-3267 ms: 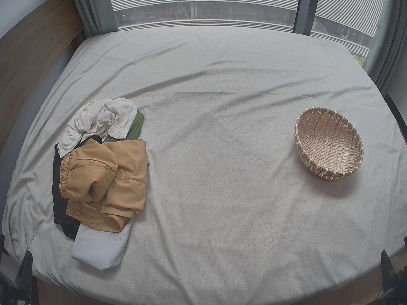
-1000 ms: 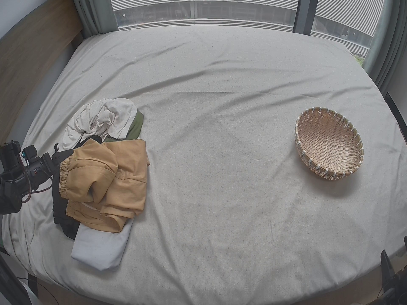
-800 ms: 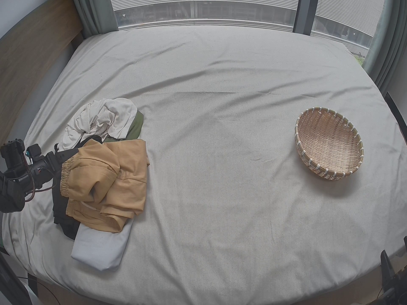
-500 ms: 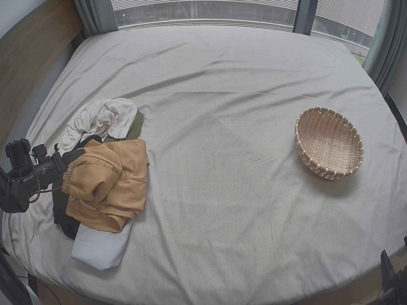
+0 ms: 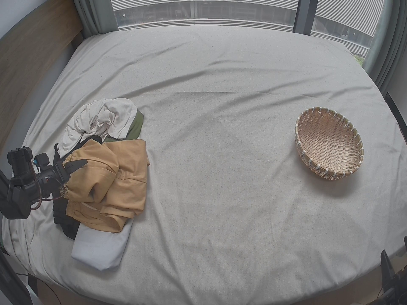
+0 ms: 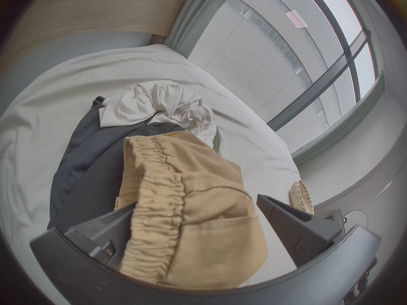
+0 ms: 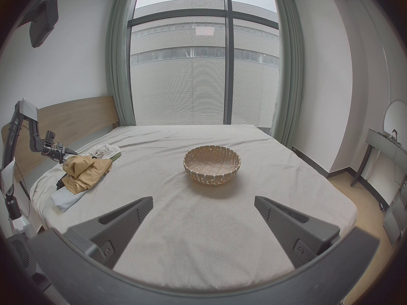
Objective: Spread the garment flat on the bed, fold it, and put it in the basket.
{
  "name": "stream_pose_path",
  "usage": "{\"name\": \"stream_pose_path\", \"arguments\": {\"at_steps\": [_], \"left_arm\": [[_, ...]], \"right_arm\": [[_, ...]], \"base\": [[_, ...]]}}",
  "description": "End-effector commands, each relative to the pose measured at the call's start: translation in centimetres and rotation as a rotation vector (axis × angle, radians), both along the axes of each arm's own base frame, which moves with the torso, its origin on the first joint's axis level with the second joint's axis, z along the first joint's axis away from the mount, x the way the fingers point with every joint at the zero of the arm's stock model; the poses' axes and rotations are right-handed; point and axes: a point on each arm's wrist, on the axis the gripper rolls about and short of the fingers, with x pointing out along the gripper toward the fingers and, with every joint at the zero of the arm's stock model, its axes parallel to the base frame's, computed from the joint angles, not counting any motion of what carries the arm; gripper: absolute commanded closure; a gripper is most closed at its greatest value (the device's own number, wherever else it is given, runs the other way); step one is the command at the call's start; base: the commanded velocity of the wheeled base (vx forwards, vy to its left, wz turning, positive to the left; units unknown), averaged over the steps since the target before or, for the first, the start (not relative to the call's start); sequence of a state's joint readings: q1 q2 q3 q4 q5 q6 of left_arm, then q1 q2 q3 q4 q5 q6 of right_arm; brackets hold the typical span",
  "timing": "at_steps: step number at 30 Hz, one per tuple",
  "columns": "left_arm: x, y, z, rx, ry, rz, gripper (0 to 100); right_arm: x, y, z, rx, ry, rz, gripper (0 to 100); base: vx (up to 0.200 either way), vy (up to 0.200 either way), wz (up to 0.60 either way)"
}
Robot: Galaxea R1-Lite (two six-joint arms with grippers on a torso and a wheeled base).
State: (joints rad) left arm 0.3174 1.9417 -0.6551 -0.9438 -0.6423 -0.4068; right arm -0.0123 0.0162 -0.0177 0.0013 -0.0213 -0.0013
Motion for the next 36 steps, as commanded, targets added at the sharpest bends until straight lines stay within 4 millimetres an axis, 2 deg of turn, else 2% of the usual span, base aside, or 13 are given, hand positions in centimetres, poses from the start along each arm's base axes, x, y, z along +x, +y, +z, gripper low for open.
{"name": "stream_pose_path", "arguments": {"at_steps": [1, 9, 10, 21, 23, 29, 36], "left_arm": [[0.5, 0.2, 0.2, 0.004, -0.022, 0.002, 0], [1.0, 0.1, 0.0, 0.003, -0.027, -0.005, 0], [1.2, -0.1, -0.3, 0.003, -0.022, -0.013, 100], [1.4, -1.1, -0.4, -0.005, -0.019, -0.044, 100], [1.0, -1.8, 0.3, -0.032, -0.03, -0.06, 100], [-1.1, -5.1, 4.0, -0.12, -0.11, -0.125, 100], [-3.3, -9.1, 6.4, -0.118, -0.175, -0.255, 100]], "right_arm": [[0.0, 0.0, -0.5, 0.0, 0.002, 0.0, 0], [0.0, 0.0, -0.5, 0.0, 0.002, 0.0, 0], [0.0, 0.0, -0.5, 0.0, 0.002, 0.0, 0], [0.0, 0.0, -0.5, 0.0, 0.002, 0.0, 0], [0.0, 0.0, -0.5, 0.0, 0.002, 0.0, 0], [0.0, 0.0, -0.5, 0.0, 0.002, 0.001, 0], [0.0, 0.0, -0.5, -0.002, 0.002, 0.001, 0]], "base": [[0.0, 0.0, 0.0], [0.0, 0.0, 0.0], [0.0, 0.0, 0.0], [0.0, 0.0, 0.0], [0.0, 0.0, 0.0], [0.0, 0.0, 0.0], [0.0, 0.0, 0.0]]}}
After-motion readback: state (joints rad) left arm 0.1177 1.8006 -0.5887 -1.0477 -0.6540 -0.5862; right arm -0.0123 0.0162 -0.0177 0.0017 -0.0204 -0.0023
